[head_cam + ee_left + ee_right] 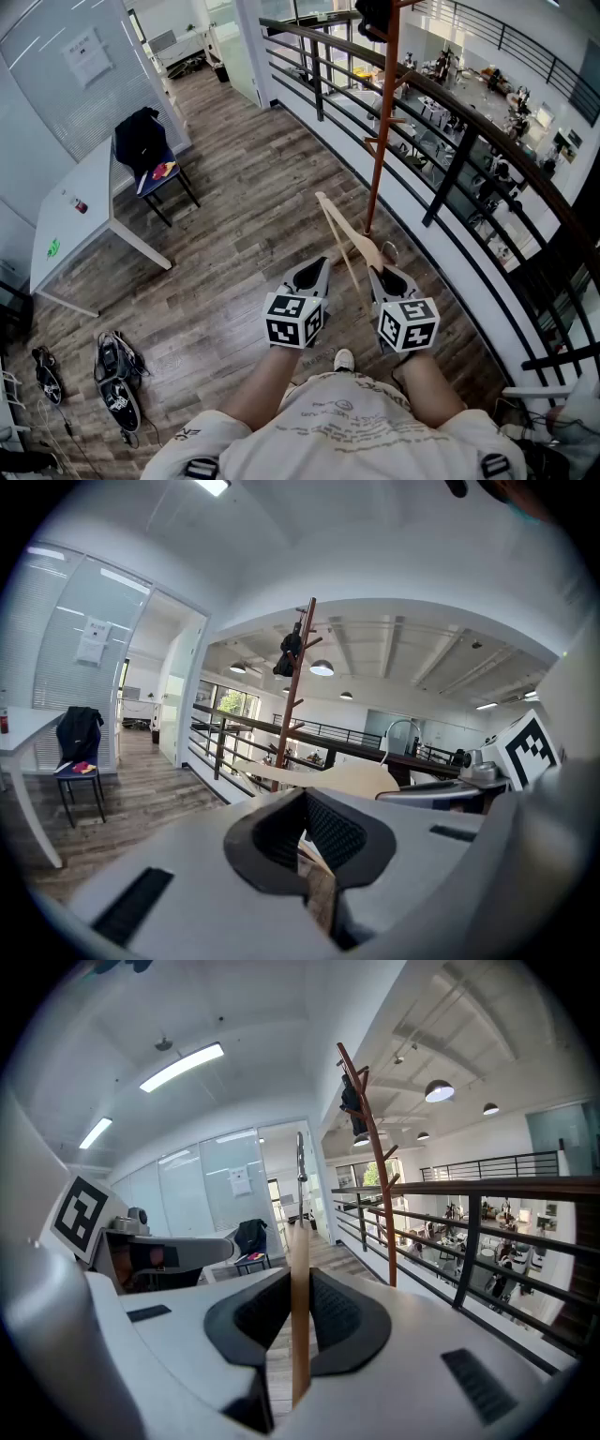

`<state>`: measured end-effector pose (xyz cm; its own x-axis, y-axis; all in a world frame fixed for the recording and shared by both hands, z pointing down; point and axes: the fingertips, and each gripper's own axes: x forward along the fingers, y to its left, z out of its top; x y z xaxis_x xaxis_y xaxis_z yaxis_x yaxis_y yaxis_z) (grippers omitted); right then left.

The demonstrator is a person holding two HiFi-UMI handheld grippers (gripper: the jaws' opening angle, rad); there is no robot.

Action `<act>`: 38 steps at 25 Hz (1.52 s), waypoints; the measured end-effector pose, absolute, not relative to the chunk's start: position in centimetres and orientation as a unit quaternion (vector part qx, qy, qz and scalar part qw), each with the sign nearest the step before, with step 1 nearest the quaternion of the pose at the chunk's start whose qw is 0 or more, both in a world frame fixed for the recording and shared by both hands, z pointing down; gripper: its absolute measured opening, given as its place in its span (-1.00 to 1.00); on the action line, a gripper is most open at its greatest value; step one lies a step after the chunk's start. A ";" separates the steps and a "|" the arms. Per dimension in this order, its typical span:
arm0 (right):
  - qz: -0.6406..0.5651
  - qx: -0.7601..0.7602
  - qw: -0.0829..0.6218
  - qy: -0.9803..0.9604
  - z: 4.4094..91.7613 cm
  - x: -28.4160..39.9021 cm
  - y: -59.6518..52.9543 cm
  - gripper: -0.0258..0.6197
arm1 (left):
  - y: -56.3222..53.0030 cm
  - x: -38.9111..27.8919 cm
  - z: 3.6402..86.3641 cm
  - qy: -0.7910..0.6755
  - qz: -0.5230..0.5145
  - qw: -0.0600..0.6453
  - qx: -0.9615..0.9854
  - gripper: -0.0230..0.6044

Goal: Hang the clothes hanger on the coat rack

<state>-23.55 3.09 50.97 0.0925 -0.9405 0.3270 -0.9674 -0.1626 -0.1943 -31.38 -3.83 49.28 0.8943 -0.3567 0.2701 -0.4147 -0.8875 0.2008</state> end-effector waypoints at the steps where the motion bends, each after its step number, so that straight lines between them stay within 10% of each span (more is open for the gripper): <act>1: 0.192 0.738 0.036 -0.646 51.0 -23.6 3.1 -0.76 | -3.8 -31.4 49.2 -0.200 0.113 0.128 0.965 -0.91; 38: 0.200 0.806 0.034 -0.556 51.1 -9.4 5.8 -0.76 | -3.7 -18.6 49.1 -0.133 0.135 0.112 0.976 -0.91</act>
<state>-9.40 5.82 51.10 0.3008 -0.8832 0.3597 -0.9103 -0.3784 -0.1680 -18.64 -3.70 49.14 0.9281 -0.2285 0.2939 -0.2889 -0.9399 0.1817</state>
